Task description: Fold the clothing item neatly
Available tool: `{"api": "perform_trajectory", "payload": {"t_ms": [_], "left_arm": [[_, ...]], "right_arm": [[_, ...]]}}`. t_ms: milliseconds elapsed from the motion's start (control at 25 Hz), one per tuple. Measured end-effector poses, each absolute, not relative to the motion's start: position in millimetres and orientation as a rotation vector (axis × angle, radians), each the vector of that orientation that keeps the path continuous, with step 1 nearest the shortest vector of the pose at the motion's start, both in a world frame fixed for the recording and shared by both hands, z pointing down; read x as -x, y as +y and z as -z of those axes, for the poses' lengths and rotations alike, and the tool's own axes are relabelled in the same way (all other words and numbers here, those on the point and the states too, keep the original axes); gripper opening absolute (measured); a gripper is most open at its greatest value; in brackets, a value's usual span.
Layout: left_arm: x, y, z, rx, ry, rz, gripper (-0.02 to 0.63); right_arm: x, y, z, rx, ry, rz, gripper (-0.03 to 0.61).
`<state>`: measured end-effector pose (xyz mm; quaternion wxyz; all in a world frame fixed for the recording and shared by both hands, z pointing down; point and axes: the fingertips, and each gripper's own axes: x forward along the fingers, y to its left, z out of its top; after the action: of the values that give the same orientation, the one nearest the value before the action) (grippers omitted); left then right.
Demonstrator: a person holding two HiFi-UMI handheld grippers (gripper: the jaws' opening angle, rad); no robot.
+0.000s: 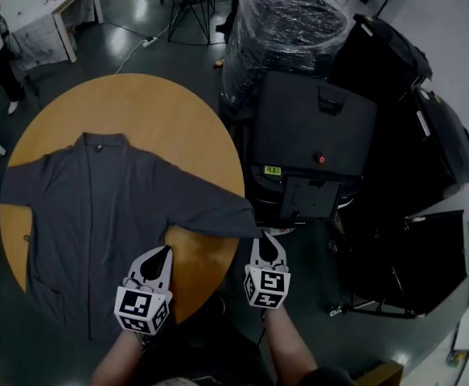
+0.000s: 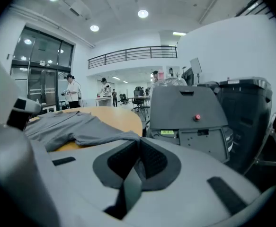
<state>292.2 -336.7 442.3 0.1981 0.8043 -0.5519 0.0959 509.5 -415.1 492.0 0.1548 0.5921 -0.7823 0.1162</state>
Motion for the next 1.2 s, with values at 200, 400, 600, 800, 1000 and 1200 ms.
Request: {"api": "perform_trajectory", "payload": {"t_ms": [200, 400, 600, 800, 1000, 1200], "left_arm": [[-240, -314, -426, -2.258, -1.575, -0.219, 0.008], [-182, -287, -403, -2.255, -1.632, -0.133, 0.008], [-121, -254, -390, -2.256, -1.682, -0.102, 0.008], [-79, -232, -390, -2.234, -1.728, -0.112, 0.008], [-60, -229, -388, -2.192, -1.799, -0.106, 0.008], [-57, -227, -377, -2.181, -1.852, -0.143, 0.008]], "right_arm": [[-479, -410, -435, -1.779, -2.26, -0.22, 0.003], [-433, -394, -388, -1.803, -2.314, -0.123, 0.003], [-376, -367, -371, -1.792, -2.363, -0.071, 0.003], [-343, -348, -370, -1.792, -2.374, -0.078, 0.003], [-342, -354, -369, -1.808, -2.382, -0.096, 0.003], [-360, -376, -367, -1.879, -2.378, -0.165, 0.003]]}}
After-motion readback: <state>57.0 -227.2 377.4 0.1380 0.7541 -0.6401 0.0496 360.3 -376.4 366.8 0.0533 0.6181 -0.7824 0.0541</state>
